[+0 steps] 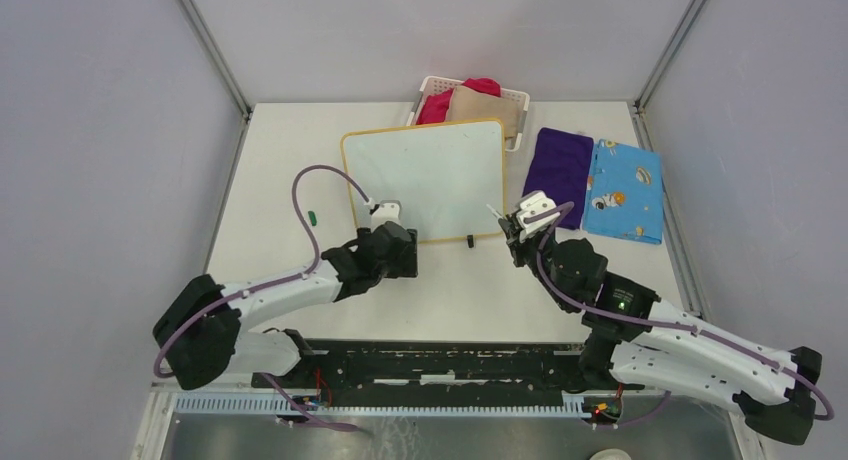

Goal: Write a sentence on the whiteboard

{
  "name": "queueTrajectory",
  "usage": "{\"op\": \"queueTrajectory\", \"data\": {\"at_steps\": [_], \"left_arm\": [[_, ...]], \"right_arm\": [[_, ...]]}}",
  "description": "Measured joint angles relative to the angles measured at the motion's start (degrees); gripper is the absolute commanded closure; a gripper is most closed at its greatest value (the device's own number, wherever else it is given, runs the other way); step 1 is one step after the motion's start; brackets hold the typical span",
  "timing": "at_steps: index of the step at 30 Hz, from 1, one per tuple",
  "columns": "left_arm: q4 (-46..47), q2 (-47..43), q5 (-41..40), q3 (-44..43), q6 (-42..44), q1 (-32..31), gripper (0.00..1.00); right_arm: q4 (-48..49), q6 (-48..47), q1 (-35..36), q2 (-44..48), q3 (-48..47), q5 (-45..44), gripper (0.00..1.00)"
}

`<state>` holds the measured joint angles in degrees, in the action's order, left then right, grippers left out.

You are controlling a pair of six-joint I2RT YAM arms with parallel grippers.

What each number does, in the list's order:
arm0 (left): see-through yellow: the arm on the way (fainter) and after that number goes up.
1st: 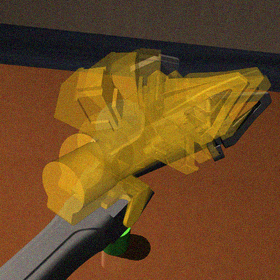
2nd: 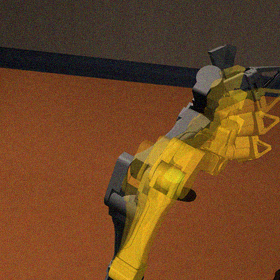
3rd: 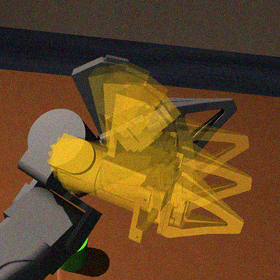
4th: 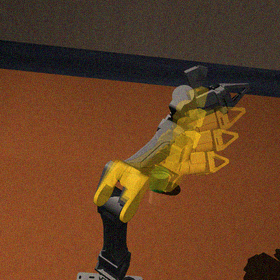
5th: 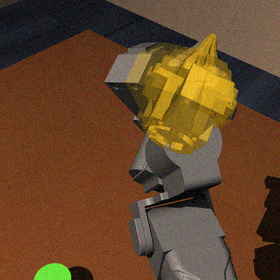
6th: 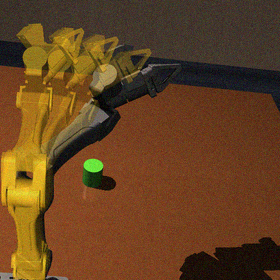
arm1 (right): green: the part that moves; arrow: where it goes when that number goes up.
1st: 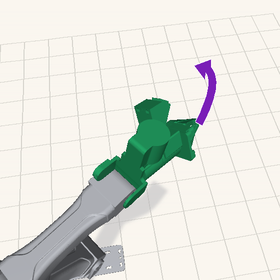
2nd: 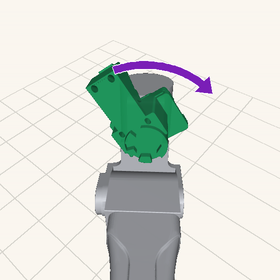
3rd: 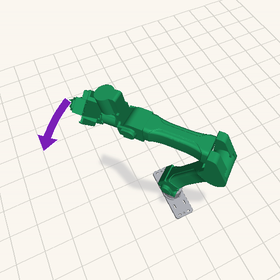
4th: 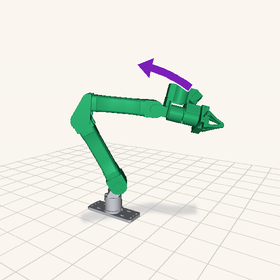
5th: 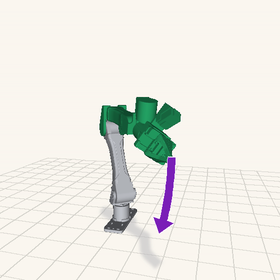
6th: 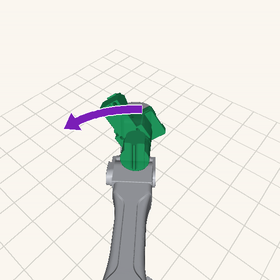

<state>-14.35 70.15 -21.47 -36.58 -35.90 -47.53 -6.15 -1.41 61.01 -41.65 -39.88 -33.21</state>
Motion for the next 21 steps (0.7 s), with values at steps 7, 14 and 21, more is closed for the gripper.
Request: {"op": "queueTrajectory", "data": {"at_steps": [7, 14, 21], "left_arm": [[2.6, 10.9, -8.1, -3.5, -5.5, -4.5, 0.29], [4.6, 17.6, -12.6, -5.4, -7.8, -4.7, 0.38], [7.8, 23.2, -13.0, -7.8, -8.0, -4.7, 0.55]], "right_arm": [[-1.6, -0.3, 0.0, 2.0, 0.0, -1.6, 1.00], [-2.4, -0.5, 0.0, 3.2, 0.0, -1.9, 1.00], [-2.6, -0.6, 0.0, 4.1, 0.0, -2.4, 1.00]]}}
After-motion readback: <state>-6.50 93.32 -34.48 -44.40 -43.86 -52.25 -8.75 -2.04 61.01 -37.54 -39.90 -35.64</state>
